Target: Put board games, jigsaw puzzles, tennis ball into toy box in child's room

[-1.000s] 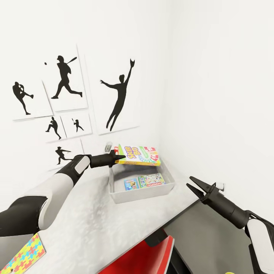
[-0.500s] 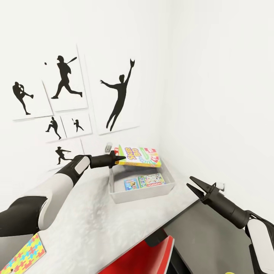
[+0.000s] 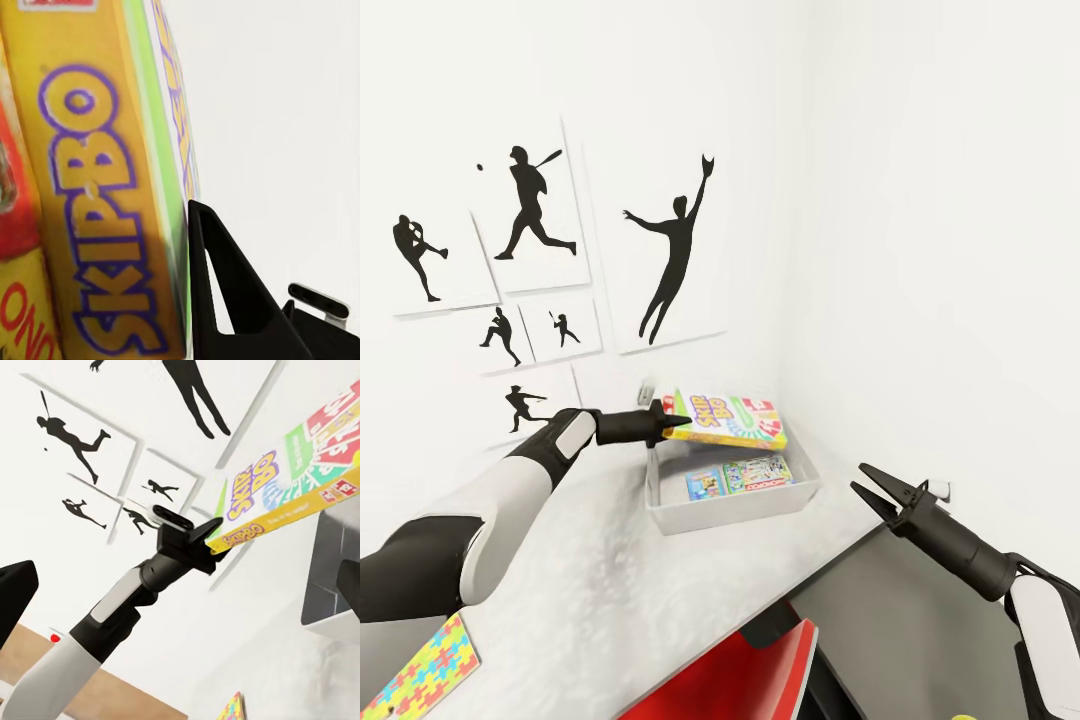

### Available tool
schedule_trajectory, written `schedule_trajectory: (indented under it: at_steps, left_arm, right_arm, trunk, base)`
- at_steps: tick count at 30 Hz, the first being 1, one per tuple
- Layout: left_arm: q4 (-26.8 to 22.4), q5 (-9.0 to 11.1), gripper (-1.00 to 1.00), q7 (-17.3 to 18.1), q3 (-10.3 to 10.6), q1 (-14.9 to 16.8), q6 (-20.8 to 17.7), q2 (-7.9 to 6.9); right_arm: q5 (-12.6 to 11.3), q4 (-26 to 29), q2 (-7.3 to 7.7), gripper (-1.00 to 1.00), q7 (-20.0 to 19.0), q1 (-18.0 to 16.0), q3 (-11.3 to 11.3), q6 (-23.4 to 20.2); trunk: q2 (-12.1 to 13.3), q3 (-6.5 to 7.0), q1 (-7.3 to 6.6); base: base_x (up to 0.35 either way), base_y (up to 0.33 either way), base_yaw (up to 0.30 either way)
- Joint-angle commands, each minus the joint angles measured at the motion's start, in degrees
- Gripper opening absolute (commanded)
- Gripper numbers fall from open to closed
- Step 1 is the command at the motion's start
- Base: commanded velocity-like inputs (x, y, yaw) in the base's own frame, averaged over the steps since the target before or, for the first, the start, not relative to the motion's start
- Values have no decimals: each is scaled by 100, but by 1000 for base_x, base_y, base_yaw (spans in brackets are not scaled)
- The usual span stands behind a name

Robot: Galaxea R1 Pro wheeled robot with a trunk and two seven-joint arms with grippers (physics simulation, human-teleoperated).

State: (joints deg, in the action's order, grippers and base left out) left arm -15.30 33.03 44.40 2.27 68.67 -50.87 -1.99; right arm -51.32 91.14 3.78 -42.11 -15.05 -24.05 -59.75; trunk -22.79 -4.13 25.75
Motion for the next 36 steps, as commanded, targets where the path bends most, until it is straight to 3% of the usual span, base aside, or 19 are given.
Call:
schedule_trajectory:
  at_steps: [1,13,21,36]
  left_arm:
    - [0,28,-100,4,21,6,-37,-3]
    - [23,-32,-100,-126,56,6,-3,-30]
    - [35,-30,-100,-692,66,6,386,-17]
    - [44,-65,-100,-757,95,-21,621,-1]
  right_arm:
    - [27,0,-1,100,-34,-7,-7,-25]
    - [26,0,0,100,-34,-7,-5,-25]
    - [28,0,0,100,-34,-7,-4,-25]
    - [31,0,0,100,-34,-7,-3,-25]
  trunk:
    - [-13,-13,4]
    - [-13,-13,4]
    - [-13,-26,4]
    - [-13,-158,4]
  base:
    - [0,0,0]
    - [0,0,0]
    - [0,0,0]
    - [0,0,0]
